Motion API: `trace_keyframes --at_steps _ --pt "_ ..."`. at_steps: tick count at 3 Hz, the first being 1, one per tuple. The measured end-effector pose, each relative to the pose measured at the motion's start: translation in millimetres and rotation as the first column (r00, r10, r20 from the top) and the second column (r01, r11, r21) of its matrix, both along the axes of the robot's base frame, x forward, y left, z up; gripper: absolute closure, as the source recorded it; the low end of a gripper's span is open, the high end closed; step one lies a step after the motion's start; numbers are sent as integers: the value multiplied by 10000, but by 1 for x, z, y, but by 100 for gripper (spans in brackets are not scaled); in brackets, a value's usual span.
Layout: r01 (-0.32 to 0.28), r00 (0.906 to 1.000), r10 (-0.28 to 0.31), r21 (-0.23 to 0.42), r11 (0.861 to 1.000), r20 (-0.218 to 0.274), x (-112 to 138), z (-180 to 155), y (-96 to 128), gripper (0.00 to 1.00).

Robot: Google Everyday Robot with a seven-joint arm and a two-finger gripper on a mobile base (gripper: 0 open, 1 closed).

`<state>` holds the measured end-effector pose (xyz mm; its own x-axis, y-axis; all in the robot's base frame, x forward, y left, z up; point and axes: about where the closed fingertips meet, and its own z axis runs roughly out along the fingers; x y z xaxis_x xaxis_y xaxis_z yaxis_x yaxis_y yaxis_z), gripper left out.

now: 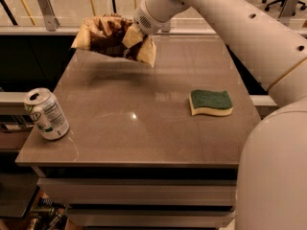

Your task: Pick brown chip bag

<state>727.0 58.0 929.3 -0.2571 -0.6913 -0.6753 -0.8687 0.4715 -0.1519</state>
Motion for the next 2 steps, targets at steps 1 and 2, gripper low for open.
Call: trace_keyframes --at_steps 1,2 --pt "-238 9975 207 465 9986 676 3 21 -3 100" --pt "-421 9896 286 939 9947 1409 -1 40 -9 100"
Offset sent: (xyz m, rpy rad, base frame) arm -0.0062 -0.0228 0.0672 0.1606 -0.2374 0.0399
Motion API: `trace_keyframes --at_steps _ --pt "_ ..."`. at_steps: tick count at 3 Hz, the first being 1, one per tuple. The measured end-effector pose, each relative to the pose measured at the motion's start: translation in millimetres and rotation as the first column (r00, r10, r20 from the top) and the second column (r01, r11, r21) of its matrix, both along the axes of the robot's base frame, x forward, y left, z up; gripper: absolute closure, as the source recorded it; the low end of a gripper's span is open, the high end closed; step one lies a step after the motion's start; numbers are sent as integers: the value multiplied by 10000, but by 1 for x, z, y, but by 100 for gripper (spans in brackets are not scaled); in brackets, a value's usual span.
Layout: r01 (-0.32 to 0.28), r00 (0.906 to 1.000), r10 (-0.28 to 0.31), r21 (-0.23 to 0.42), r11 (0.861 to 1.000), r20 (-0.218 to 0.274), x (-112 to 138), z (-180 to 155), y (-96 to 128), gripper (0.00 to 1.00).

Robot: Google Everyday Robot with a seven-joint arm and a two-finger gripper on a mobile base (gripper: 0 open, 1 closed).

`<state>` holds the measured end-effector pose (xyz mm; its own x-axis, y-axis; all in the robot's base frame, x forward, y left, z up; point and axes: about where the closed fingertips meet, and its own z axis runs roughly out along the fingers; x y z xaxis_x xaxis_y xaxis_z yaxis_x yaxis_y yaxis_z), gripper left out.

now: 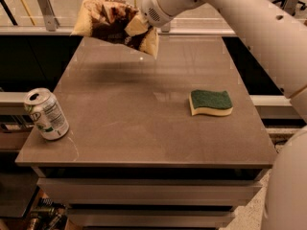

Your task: Pick brown chip bag

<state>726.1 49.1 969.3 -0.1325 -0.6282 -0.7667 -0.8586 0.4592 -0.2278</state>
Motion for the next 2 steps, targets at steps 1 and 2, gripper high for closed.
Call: trace_keyframes --at_steps 1,2 --pt "63 9970 -93 392 9992 770 -12 19 -10 100" --pt "62 9970 -92 392 9992 769 -12 19 -9 100"
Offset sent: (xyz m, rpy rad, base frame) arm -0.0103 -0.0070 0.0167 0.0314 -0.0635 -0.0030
